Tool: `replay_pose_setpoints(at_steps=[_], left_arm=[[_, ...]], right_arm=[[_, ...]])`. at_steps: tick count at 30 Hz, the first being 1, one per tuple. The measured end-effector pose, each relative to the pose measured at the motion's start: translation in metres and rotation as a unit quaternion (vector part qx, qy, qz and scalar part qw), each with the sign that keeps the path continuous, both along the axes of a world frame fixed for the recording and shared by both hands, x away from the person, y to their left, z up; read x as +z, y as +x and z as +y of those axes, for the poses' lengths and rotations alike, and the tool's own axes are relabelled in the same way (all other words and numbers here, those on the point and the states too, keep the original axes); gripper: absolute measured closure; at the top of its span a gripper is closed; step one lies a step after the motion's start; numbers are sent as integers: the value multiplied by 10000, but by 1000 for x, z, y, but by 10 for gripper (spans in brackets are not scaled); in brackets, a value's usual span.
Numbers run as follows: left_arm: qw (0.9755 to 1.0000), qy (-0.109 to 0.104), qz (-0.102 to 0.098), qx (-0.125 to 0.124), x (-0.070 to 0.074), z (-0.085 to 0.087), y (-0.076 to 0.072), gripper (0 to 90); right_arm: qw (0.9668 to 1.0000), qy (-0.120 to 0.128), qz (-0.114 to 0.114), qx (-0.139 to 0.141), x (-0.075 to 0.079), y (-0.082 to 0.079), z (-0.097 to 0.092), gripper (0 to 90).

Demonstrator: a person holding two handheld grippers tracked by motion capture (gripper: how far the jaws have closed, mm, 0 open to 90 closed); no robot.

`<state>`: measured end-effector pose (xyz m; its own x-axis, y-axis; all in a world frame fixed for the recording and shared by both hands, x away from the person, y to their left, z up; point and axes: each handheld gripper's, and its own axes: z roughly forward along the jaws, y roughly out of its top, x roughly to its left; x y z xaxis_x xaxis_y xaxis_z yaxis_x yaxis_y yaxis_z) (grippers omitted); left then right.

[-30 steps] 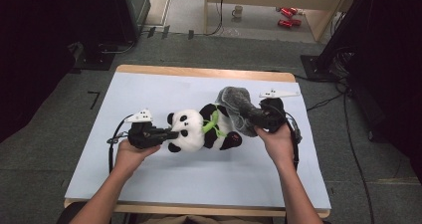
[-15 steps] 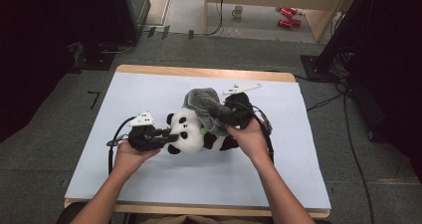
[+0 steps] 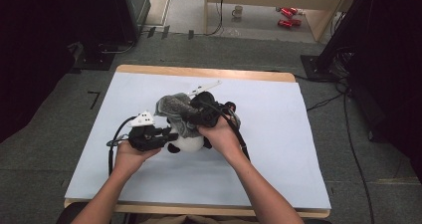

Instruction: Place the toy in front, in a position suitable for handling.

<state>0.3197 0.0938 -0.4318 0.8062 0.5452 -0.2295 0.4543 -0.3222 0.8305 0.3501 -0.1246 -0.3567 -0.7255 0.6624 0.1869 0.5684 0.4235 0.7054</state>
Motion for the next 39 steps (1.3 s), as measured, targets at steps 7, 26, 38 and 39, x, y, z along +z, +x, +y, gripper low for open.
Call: replay_pose_setpoints(at_steps=[7, 26, 38, 39], left_arm=[[10000, 64, -29, -4, 0, -1, -1, 718], [10000, 10, 25, 15, 0, -1, 0, 718], [9999, 43, 39, 87, -1, 0, 1, 716], [9999, 50, 26, 88, -1, 0, 1, 716]], right_arm=[[9999, -33, 136, 10, -7, 8, -4, 818], [9976, -543, 182, -393, -17, 43, -31, 820], [9996, -102, -68, -249, 22, 35, -21, 822], [9997, -72, -11, -231, 25, 32, -16, 822]])
